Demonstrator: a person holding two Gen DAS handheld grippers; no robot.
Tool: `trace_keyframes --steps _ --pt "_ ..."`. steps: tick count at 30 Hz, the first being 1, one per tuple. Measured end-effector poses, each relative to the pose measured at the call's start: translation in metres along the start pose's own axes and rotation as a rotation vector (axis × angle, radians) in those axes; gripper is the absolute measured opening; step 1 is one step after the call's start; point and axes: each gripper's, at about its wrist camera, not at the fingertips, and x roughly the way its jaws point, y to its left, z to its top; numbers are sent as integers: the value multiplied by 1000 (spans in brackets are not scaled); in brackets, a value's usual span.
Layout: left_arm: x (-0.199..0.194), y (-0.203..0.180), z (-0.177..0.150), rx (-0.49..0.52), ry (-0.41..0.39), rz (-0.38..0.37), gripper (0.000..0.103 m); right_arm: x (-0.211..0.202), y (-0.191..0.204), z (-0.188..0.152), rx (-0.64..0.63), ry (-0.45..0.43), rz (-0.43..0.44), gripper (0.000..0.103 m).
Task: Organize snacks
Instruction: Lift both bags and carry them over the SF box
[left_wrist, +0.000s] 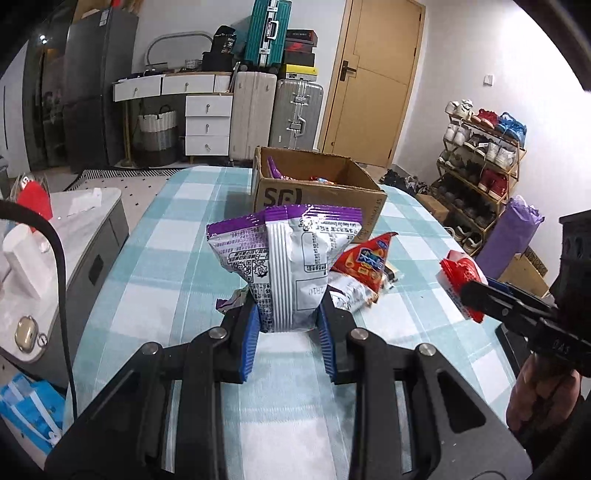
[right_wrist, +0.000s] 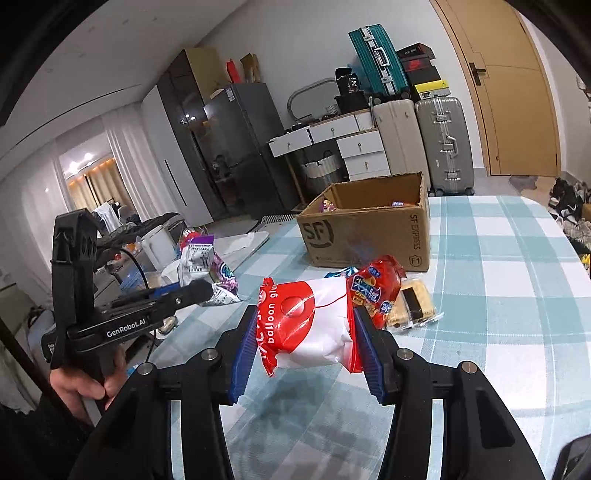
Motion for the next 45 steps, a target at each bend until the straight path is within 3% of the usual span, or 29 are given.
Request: trace_keyframes --steps 2,5,17,26,30,33,36,45 --pt "-8 -1 -4 1 2 -9 25 -3 0 0 16 4 0 51" --pt "-23 5 -5 -60 14 -103 25 -7 1 3 23 2 -8 51" --pt "-71 12 19 -55 -41 -144 25 -28 19 45 6 -64 45 51" --pt "-101 -10 80 105 -89 -110 25 -45 24 107 -34 -143 94 51" --pt "-107 -23 116 120 -97 -141 25 -45 26 142 -72 -160 58 51" --pt "-105 -32 146 136 -99 -144 25 -40 19 171 -47 -148 88 51" --pt "-93 -39 175 129 -63 -162 25 -35 15 196 -61 -143 69 51" --pt "-40 -69 251 178 -7 -123 25 -9 10 250 -108 -125 1 51"
